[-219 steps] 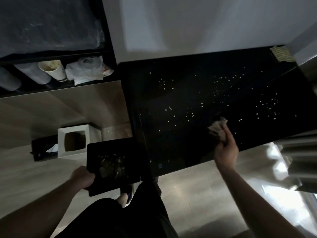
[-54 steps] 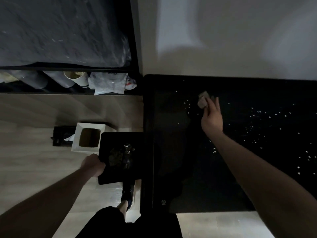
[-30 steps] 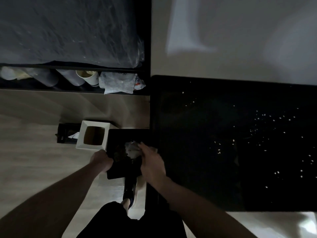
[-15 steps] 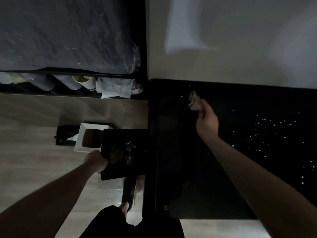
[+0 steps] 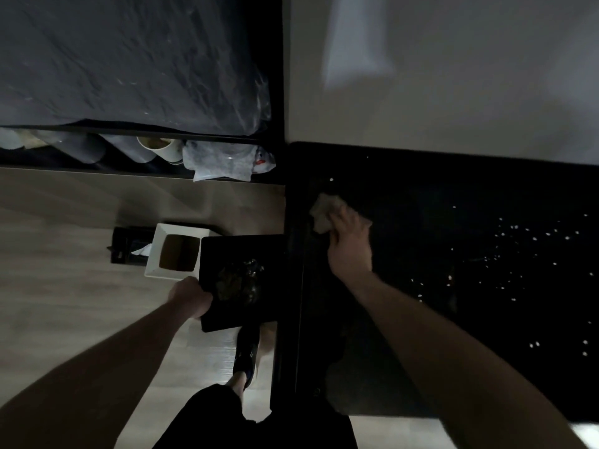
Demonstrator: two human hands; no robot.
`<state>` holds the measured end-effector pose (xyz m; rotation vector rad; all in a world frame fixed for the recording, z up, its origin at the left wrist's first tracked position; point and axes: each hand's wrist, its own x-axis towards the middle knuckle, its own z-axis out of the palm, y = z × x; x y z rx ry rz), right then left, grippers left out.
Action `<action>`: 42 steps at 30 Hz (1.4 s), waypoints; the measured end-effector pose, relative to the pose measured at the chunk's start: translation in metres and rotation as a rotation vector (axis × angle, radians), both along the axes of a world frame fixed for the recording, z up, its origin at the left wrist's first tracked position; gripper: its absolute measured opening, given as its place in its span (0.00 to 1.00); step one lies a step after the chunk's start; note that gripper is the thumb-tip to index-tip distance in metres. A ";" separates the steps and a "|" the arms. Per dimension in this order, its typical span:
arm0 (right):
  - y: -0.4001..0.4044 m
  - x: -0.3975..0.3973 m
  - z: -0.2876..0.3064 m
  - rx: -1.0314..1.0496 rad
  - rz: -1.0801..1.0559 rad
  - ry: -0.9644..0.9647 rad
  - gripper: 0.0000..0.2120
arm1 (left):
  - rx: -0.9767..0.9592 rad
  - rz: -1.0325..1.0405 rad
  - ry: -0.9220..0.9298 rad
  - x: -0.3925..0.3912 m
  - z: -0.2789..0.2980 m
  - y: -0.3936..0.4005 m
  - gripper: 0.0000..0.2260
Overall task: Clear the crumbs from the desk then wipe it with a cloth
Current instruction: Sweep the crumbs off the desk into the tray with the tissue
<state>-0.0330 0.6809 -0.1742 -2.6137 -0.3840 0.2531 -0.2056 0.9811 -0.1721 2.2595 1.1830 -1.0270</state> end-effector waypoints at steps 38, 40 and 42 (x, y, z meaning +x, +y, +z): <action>0.038 0.048 -0.015 0.084 0.263 -0.062 0.23 | 0.002 -0.027 -0.018 0.006 -0.011 -0.004 0.09; 0.051 0.006 -0.008 0.129 0.270 -0.026 0.23 | 0.002 -0.022 -0.019 0.004 -0.009 -0.005 0.09; 0.061 -0.034 0.000 0.187 0.248 0.043 0.25 | 0.008 -0.016 -0.019 0.003 -0.007 -0.006 0.09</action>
